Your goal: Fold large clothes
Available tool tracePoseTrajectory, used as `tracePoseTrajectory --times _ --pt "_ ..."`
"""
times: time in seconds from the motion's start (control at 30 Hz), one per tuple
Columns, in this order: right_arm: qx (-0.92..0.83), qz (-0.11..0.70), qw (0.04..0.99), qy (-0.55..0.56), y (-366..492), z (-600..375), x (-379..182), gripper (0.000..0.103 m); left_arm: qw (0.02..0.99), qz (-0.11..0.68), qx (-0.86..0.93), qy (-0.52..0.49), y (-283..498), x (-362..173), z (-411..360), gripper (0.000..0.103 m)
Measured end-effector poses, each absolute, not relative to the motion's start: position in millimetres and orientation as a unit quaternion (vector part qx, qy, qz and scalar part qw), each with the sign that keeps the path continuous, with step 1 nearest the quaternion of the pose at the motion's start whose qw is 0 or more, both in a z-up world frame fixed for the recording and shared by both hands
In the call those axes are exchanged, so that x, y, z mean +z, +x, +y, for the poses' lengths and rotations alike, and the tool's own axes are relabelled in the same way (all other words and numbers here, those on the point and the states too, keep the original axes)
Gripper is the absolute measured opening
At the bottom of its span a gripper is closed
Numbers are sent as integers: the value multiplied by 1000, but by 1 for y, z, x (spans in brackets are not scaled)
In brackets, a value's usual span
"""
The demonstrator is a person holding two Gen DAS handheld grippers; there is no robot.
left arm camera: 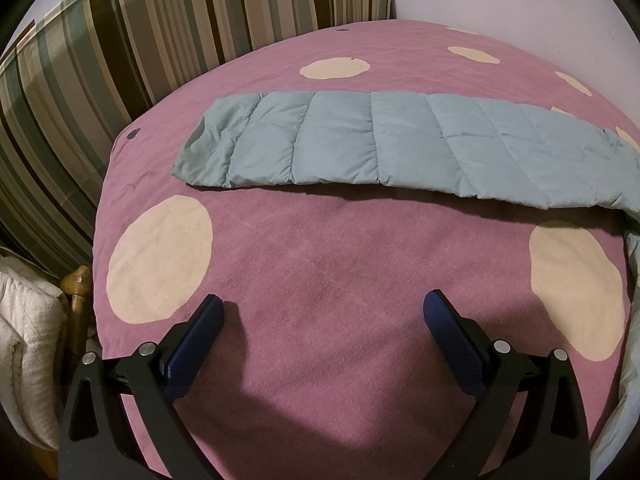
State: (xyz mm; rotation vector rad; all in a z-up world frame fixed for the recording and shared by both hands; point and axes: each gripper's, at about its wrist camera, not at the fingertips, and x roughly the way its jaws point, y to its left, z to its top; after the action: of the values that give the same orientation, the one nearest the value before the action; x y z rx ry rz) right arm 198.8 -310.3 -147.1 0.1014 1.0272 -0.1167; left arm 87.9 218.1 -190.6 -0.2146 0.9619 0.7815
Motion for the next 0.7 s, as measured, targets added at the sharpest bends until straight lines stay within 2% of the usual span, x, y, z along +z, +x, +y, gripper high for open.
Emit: tracePoseTrajectory --times 0.43,0.7 --pt "-60 484 872 34 197 -308 -147 55 832 432 308 -160 69 -181 238 99" --pt "-61 483 873 31 196 -308 -147 56 814 380 344 -275 41 -166 327 98"
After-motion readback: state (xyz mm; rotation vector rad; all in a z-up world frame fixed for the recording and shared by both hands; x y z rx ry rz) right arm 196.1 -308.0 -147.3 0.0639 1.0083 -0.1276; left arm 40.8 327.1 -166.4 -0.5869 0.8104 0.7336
